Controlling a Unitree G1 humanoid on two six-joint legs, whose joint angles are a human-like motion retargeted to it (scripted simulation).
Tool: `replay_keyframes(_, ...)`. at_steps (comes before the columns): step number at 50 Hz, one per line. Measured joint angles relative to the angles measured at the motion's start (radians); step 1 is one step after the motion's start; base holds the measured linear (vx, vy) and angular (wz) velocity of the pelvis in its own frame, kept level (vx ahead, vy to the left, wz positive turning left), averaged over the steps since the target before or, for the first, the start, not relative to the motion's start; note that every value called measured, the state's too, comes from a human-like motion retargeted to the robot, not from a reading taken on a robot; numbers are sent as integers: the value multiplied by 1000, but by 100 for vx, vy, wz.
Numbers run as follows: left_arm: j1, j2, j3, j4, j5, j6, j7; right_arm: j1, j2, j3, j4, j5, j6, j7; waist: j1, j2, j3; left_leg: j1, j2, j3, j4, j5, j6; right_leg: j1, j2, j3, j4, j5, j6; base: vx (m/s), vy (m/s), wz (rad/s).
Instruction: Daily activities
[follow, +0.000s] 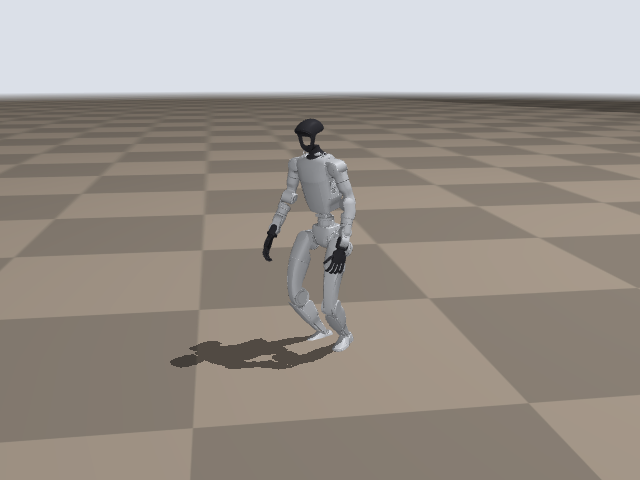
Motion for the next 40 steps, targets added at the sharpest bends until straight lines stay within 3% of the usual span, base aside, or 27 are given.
replay_keyframes(3, -7, 6, -18, -21, 6, -4, -3, -1, -7, -6, 37, 0, 4, -2, 0, 20, -8, 11, -16, -48, -32, -15, -7, 3, 33, 25, -27, 16, 0, 4, -1, -70)
replay_keyframes(7, -25, 20, -37, -45, 13, -9, 1, 11, -17, -16, 89, 3, 5, 0, -21, 2, -22, 60, -79, -63, -138, -18, 4, -1, 15, 52, -22, 6, 13, 7, 2, -33)
replay_keyframes(12, -56, 41, -52, -63, 21, -15, 16, 45, -31, -33, 145, 18, 1, 4, -70, -63, -29, 142, -191, -39, -279, -15, 28, -48, -82, 80, 109, -25, 50, 8, 4, -2)
replay_keyframes(15, -77, 57, -55, -64, 22, -15, 24, 61, -35, -44, 164, 34, -4, 8, -100, -103, -21, 196, -254, -17, -348, -7, 28, -117, -174, 70, 266, 38, 72, 10, 3, -8)
replay_keyframes(19, -100, 78, -51, -46, 22, -7, 28, 76, -33, -66, 183, 55, -9, 6, -136, -121, -18, 254, -286, -1, -422, 2, 24, -228, -259, 48, 378, 20, 40, 16, 2, -10)
replay_keyframes(22, -115, 85, -44, -25, 19, 0, 26, 93, -30, -84, 201, 70, -9, 1, -155, -111, -25, 297, -283, 2, -491, 13, 22, -296, -279, 22, 316, 24, 31, 24, -2, -15)
replay_keyframes(28, -133, 88, -39, 17, 24, 0, 20, 130, -31, -121, 236, 93, 8, -9, -129, -66, -73, 330, -236, 16, -550, 17, 10, -363, -251, -80, -15, 71, 39, 28, -12, -33)
replay_keyframes(35, -78, 78, 15, 56, -8, 17, 22, 143, -8, -136, 259, 116, 19, -4, -71, -76, -100, 331, -143, 8, -292, 22, -39, -326, -241, -129, 59, 104, -11, 34, -23, -49)
replay_keyframes(40, -15, 87, 70, 73, -60, 42, 16, 91, 14, -108, 239, 151, 24, -7, 27, 69, -89, 167, 222, -106, 245, 246, -145, -154, 74, -230, -96, 139, -114, 35, -25, -109)
